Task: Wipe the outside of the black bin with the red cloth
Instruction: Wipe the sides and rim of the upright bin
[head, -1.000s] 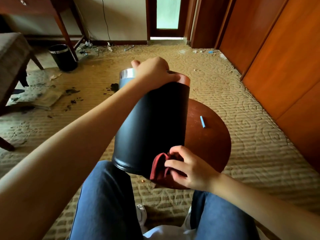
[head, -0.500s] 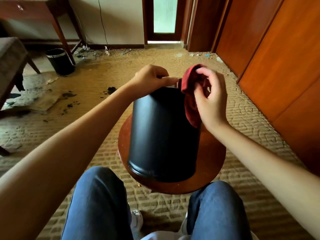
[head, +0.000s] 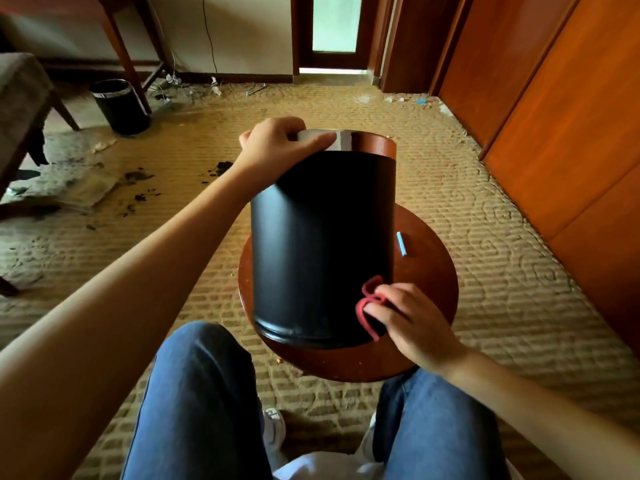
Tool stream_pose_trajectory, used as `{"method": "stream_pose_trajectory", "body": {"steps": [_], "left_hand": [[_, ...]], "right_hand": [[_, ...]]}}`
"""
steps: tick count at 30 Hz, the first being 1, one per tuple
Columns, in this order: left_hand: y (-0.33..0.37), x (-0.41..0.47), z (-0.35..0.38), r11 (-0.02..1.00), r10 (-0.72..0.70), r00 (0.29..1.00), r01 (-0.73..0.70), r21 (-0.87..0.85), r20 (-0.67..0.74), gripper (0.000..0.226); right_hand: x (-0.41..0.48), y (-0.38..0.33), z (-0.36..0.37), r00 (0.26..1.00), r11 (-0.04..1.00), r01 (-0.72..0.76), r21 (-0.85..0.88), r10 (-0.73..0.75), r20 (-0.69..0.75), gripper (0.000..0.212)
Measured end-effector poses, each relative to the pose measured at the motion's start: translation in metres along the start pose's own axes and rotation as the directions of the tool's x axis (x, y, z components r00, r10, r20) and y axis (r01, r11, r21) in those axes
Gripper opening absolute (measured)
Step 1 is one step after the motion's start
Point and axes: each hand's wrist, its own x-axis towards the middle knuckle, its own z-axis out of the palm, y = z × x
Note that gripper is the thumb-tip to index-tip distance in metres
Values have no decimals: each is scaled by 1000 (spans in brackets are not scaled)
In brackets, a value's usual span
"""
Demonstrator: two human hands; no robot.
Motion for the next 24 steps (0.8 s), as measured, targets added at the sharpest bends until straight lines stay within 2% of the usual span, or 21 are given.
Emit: {"method": "stream_pose_trajectory", "body": {"steps": [2, 3, 4, 5, 8, 10, 11, 13, 14, 16, 18, 19, 21, 22, 24], "left_hand": [[-5, -3, 1, 997, 20, 1000, -20, -74, -10, 54], [-9, -4, 1, 993, 22, 1000, -22, -117, -6, 54], [-13, -4, 0, 987, 25, 1000, -25, -160, 1, 55], [-17, -4, -2, 981, 23, 1000, -21, -195, 6, 54], [-24, -6, -8, 970, -16, 1000, 18, -244, 10, 55], [-26, -6, -11, 969, -43, 999, 44, -242, 8, 56], [-26, -6, -13, 972, -56, 998, 55, -228, 6, 57], [-26, -3, -14, 974, -79, 997, 79, -213, 9, 55], [-26, -1, -15, 974, -90, 996, 92, -209, 19, 53], [-25, -1, -12, 976, -85, 996, 90, -199, 30, 48], [-22, -4, -8, 979, -50, 998, 54, -199, 22, 44], [-20, -6, -7, 980, -30, 999, 35, -198, 24, 41], [-15, -11, -6, 983, 15, 999, -9, -181, 32, 37], [-14, -12, -6, 984, 31, 999, -26, -174, 25, 36], [-12, -14, -8, 983, 52, 999, -48, -177, 16, 34]], "right_hand": [[33, 24, -11, 952, 958, 286, -40, -278, 129, 29], [57, 40, -15, 933, 936, 345, -65, -335, 135, 32], [82, 55, -19, 944, 939, 326, -111, -318, 83, 33], [108, 68, -21, 969, 956, 244, -164, -247, 0, 33], [162, 73, -26, 981, 982, -113, -152, 86, -175, 23], [161, 52, -16, 962, 978, -195, -79, 175, -208, 21], [148, 35, -10, 970, 983, -174, -52, 162, -180, 21], [106, -4, 3, 999, 1000, 29, -5, -29, -34, 21], [85, -25, 6, 983, 985, 169, 31, -171, 64, 22], [61, -47, 6, 894, 916, 389, 98, -401, 201, 26], [74, -33, 1, 821, 854, 502, 137, -520, 234, 33], [91, -20, 0, 817, 845, 522, 113, -534, 218, 34], [131, 7, -4, 904, 909, 416, -8, -412, 117, 32], [150, 19, -5, 956, 953, 293, -80, -291, 35, 33], [169, 26, -5, 994, 986, 58, -158, -72, -83, 28]]}}
